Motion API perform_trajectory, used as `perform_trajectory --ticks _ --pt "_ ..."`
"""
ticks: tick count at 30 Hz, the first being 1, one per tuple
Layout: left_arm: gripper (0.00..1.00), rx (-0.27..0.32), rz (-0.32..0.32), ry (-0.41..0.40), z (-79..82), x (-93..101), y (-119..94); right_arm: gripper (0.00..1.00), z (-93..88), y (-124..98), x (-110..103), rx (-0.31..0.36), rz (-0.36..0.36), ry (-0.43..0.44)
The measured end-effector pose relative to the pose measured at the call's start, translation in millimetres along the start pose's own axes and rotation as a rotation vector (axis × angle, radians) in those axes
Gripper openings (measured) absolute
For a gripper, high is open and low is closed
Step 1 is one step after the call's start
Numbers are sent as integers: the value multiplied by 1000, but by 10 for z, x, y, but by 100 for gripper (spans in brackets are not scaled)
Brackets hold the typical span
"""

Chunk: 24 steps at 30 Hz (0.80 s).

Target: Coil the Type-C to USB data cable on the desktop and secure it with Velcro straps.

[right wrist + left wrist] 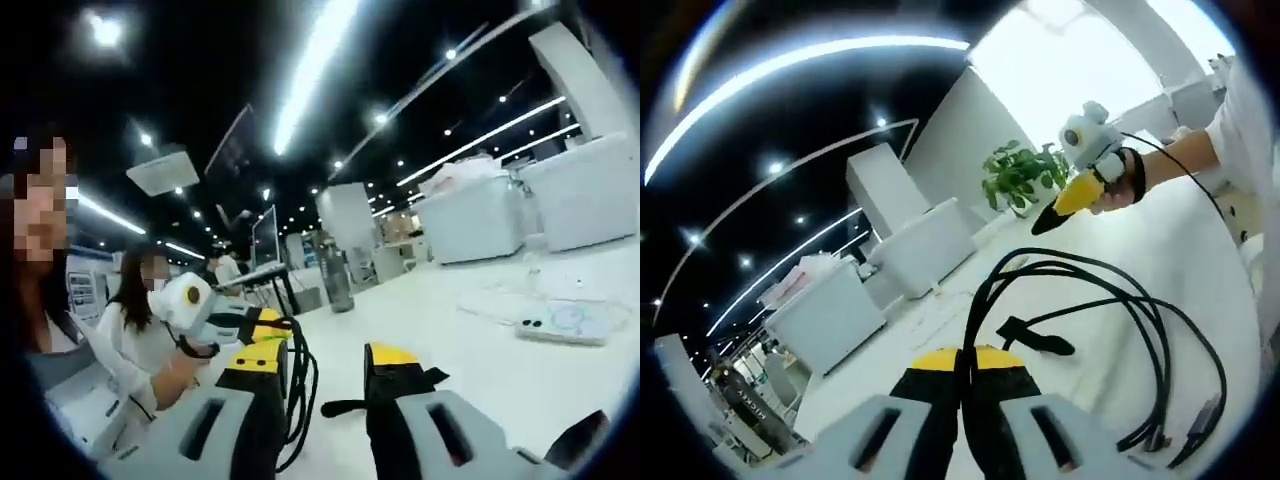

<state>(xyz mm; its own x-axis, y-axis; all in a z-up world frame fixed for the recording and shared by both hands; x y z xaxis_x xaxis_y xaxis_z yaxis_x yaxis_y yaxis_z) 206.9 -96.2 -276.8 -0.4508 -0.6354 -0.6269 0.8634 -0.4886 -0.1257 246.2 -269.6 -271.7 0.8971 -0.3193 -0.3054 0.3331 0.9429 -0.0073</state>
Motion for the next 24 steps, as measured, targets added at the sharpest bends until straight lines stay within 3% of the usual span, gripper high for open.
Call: perform_trajectory --ticks 1,2,5,11,12,13,15,19,21,24 --pt "5 -11 2 2 8 8 6 34 -54 44 -26 -39 -76 -47" --pt "5 -27 6 2 12 17 9 35 -89 63 -103 -57 -84 -135" --pt "5 -67 6 -6 24 58 32 37 -148 132 -232 -57 -215 -330" --pt "5 -134 -2 -13 101 158 154 37 -254 249 -366 -120 -450 -840" --pt "5 -140 -23 -33 113 191 176 37 -278 289 -401 -126 -451 -916" --pt "5 -146 -50 -65 132 229 210 36 -291 318 -406 -118 -473 -965" --pt "5 -173 -64 -87 124 231 248 38 -341 343 -344 -186 -539 -1076" --pt "5 -177 -135 -161 133 271 308 36 -347 318 -222 -232 -661 -1328" --pt "5 -168 -169 -215 150 282 334 37 -389 345 -217 -246 -672 -1383" --pt "5 -181 -170 -194 138 280 370 29 -355 346 -216 -240 -732 -1513"
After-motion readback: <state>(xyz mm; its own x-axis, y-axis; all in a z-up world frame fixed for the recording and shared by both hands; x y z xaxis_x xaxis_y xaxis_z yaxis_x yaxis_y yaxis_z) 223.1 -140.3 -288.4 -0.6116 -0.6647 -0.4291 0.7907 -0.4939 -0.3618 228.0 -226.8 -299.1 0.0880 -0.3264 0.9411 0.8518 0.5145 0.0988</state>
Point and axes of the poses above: the point that each gripper's makers call its tool centre point, and the gripper's own axes: y roughly forward along the fingers, x roughly to its right, z roughly out of its top, the point moved 5 cm from there along -y, roughly backward along the fingers, and after that the axes turned 5 degrees about y, right-handed, at the moved point
